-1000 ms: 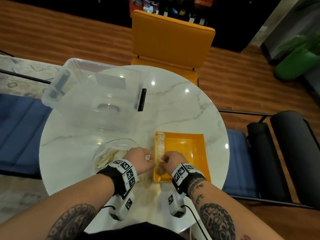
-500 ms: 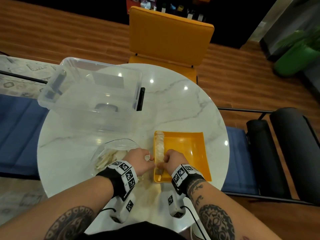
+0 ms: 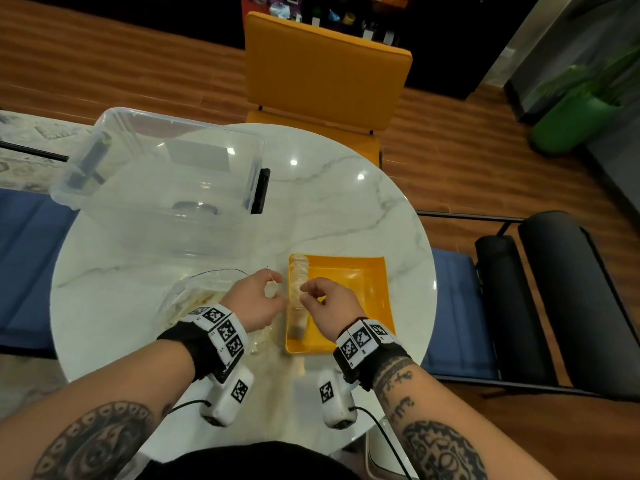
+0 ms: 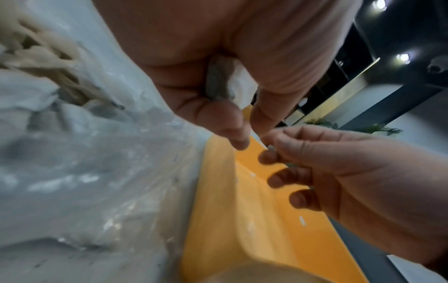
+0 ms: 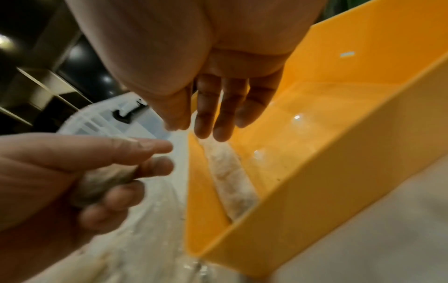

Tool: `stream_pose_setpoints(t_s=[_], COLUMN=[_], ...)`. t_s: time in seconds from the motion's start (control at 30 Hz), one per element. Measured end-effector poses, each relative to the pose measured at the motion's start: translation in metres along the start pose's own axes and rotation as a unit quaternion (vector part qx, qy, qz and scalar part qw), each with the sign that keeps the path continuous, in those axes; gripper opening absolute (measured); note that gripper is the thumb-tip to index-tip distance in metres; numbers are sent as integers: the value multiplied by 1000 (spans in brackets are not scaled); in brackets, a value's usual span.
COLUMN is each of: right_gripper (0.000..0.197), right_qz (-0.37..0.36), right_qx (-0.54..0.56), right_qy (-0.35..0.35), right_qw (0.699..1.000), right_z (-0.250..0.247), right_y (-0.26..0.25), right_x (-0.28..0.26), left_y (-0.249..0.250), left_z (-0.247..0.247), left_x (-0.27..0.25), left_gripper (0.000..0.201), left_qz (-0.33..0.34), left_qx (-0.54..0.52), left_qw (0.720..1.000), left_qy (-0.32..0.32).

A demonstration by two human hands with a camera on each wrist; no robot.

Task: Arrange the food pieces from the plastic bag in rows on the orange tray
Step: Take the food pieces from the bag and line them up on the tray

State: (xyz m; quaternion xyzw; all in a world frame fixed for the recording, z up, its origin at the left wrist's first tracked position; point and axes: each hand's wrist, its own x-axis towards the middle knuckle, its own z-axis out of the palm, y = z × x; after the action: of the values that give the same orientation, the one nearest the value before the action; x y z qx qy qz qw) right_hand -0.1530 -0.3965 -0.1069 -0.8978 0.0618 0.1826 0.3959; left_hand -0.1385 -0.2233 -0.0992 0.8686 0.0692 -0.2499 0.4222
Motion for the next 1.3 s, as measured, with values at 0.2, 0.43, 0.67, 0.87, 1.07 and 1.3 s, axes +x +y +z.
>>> stream_pose_setpoints(t_s=[0.2,0.43,0.67,0.87,1.07,1.3], right_gripper=[19,9,15,23,13,15], right_qz=[-92,-89,-115,-66,16,64], right_qx=[82,103,123,55,-102,-128], right_qy=[-18,39,32,29,-86,-101], right_qw=[992,990,985,996,991,985], right_z=[-14,-46,-57,-40,-6,22], right_y=[-22,-24,-23,-3,25,26], right_x=[-7,-10,-7,1,-2,6], left_y=[26,36,27,9,-16,-23], left_z=[8,9,3,4,18,33], left_x=[-10,-16,-16,-13,-7,-5], left_gripper=[66,24,16,4,9,32], left_qz=[76,129,119,57,-15,-21], left_qx=[-106,-135,-156,-153,-71,106], left_qw=[989,981,981,987,997,994], left_qy=[-65,-62,-14,5,13,14])
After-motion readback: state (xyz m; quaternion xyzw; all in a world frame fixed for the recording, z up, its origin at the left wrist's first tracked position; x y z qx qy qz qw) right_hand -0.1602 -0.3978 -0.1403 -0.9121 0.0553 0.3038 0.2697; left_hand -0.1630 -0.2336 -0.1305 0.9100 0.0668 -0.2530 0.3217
